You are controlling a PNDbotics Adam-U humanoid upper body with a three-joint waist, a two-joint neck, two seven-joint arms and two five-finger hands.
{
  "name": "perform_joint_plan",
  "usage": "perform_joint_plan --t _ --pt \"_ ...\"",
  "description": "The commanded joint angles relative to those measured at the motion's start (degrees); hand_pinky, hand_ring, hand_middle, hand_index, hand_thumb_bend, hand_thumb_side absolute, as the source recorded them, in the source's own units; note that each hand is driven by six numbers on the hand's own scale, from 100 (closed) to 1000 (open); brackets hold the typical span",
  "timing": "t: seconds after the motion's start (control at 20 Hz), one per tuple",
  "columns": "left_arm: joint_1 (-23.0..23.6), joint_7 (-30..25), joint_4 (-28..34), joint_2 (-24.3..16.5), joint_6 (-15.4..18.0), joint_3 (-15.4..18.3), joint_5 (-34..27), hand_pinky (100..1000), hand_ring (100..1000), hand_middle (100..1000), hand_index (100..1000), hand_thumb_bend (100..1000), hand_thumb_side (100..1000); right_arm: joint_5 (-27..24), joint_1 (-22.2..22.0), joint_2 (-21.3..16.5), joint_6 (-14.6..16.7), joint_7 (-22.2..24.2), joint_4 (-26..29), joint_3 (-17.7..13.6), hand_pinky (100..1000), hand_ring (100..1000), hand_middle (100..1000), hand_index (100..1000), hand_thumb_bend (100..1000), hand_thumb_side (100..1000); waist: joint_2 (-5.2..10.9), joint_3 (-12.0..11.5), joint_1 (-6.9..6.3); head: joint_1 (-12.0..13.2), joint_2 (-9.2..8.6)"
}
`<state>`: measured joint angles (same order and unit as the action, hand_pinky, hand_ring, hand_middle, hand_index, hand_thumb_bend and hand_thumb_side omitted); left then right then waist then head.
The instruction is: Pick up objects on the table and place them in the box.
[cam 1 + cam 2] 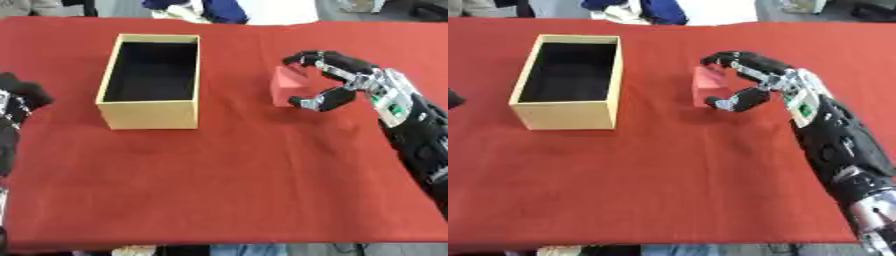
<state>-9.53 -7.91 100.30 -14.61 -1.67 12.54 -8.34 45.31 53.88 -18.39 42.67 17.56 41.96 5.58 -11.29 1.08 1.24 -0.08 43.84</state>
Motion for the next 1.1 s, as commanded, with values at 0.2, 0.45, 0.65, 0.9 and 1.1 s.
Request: perform_joint_plan --t 0.2,0.45,0.65,0.9,1.1 --pt "-0.3 -0.2 0.8 -0.6 0.1 -0.1 0.0 855 653 554 649 264 759 1.6 0.8 -0.9 -0.6 -2.1 -0.4 -1.0 841 959 863 971 326 570 0.75 0.0 -0.27 0.1 0.28" --pt "-0.3 -0.1 0.8 -0.6 0.2 0.0 0.0 855 653 554 648 265 759 2.6 0.7 -1.0 -1.1 -3.4 -1.0 -1.2 837 955 851 968 318 574 0.74 0.0 -0.38 0.1 0.28" --pt "-0.3 -0.1 0.8 -0.6 0.2 -0.1 0.0 855 654 554 648 266 759 3.3 0.6 -0.9 -1.2 -4.1 -1.3 -1.3 835 948 822 958 320 573 0.74 0.0 -0.37 0.1 0.28" --pt "-0.3 -0.2 0.8 -0.6 0.1 -0.1 0.0 855 654 554 648 266 758 3.9 0.6 -0.9 -1.0 -4.9 -1.3 -1.2 823 918 713 893 331 558 0.76 -0.1 -0.32 0.0 0.28" --pt "-0.3 -0.2 0.8 -0.6 0.2 -0.1 0.0 855 654 554 648 266 758 4.6 0.6 -0.9 -0.9 -5.6 -1.1 -1.2 810 881 583 805 335 544 0.79 -0.2 -0.34 0.0 0.28"
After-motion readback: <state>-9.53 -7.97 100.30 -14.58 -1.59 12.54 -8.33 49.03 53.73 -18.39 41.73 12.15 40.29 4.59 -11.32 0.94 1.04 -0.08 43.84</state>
